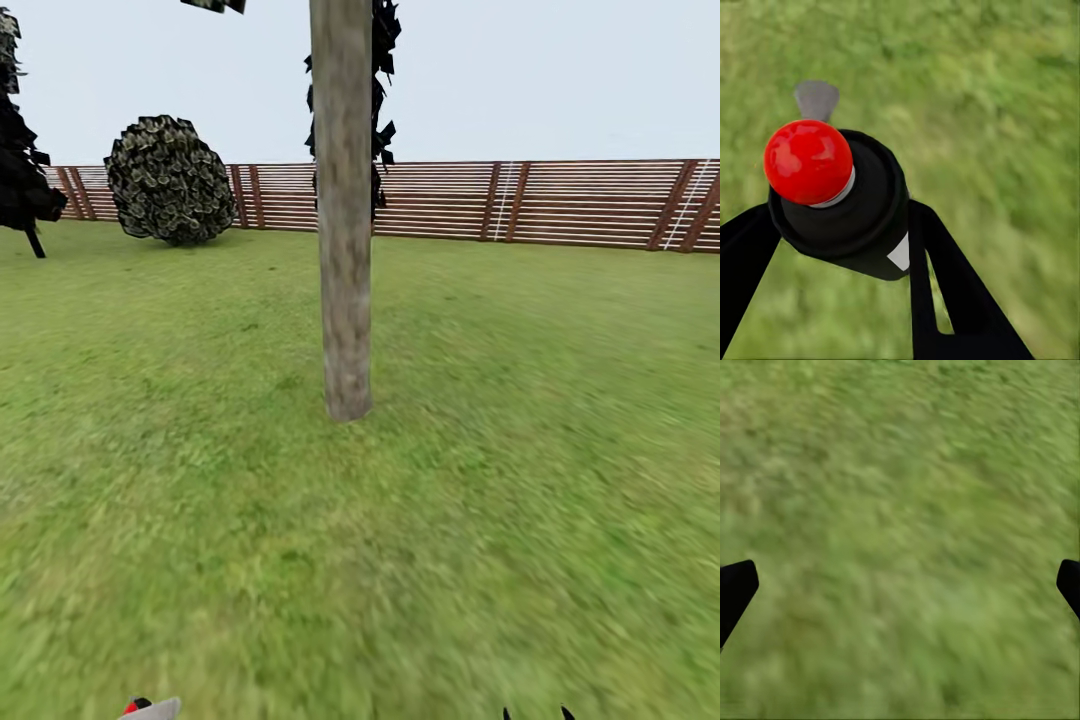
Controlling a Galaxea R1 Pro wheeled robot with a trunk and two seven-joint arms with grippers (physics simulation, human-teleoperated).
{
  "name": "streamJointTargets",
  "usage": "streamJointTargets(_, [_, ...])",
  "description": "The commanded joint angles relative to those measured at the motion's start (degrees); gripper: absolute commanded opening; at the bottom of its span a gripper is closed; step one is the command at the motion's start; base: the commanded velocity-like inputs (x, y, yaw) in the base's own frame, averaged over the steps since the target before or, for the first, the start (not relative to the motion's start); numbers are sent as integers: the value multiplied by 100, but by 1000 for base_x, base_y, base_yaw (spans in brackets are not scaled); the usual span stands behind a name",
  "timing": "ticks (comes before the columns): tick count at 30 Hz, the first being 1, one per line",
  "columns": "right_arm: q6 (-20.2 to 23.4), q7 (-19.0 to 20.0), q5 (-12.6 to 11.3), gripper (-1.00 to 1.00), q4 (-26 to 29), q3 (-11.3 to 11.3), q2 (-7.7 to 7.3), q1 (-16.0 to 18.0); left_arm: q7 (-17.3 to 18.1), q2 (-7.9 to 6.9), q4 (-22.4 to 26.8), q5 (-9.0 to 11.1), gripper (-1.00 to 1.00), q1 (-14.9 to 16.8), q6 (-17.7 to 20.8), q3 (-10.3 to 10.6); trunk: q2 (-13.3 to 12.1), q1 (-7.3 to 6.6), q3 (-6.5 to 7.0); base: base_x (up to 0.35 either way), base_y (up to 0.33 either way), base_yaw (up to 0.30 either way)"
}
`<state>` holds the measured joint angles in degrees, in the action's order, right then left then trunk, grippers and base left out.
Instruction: In the garden, pick up the pesticide atomizer on the floor and spray pesticide onto both trees until each tree trunk is fully covered.
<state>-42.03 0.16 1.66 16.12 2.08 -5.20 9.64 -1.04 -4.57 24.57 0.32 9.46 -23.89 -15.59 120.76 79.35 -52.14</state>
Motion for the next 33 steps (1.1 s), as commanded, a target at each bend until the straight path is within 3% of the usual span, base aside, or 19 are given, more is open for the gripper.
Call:
streamJointTargets(1, [-16,2,19,100,-4,20,2,3,-10,0,-4,1,-100,4,-19,0,2,3,-5,340,0,0])
streamJointTargets(33, [-16,-4,19,100,3,26,19,3,-10,0,-5,0,-100,4,-19,-5,2,3,-101,340,0,0])
